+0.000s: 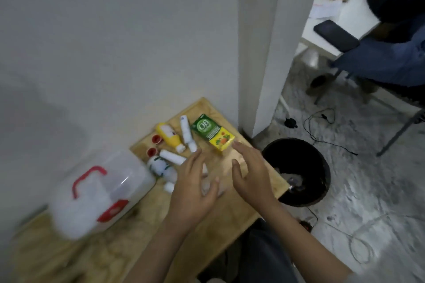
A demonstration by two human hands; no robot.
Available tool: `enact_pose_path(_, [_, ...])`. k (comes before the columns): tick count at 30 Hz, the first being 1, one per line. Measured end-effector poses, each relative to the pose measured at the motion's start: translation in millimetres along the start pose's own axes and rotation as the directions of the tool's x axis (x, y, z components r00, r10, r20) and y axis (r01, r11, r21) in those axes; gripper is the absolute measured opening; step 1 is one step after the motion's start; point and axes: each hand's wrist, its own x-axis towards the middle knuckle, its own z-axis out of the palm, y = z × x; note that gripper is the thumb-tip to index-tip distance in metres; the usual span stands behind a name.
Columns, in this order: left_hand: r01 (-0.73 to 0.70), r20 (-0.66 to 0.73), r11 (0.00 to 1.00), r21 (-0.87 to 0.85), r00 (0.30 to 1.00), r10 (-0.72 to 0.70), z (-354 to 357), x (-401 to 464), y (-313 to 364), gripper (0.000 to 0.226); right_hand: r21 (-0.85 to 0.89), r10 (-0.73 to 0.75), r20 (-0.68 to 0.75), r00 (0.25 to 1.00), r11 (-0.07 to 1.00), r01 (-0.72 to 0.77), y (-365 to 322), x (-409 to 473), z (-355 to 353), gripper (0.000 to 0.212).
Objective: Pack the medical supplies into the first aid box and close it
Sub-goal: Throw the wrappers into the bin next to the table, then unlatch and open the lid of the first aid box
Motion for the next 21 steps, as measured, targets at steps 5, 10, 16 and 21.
enact_pose_path(5, [0.107, -0.253, 0.994, 0.023, 0.963, -0.097, -69.3, -81.0, -42.1, 0.057, 0.131, -0.348, 0.163, 0.923, 0.935, 0.33, -64.8, -20.4, 62.2, 0.031])
enact_pose_path(10, [0.248, -0.454, 0.969, 0.015, 0.865, -0.215, -105.5, -139.9, -86.7, 0.057, 0.182, -0.562, 0.347, 0.751, 0.825, 0.534, -111.5, -26.0, 108.0, 0.034])
enact_pose_path(16, [0.323, -0.565, 0.945, 0.038, 0.787, -0.246, -105.5, -154.6, -140.3, 0.058, 0.138, -0.63, 0.56, 0.538, 0.711, 0.69, -122.5, -10.1, 146.6, 0.035])
enact_pose_path(21, [0.316, -0.601, 0.937, 0.147, 0.781, -0.169, -83.2, -145.1, -188.5, 0.065, 0.166, -0.749, 0.502, 0.432, 0.574, 0.802, -92.8, 2.6, 174.7, 0.033])
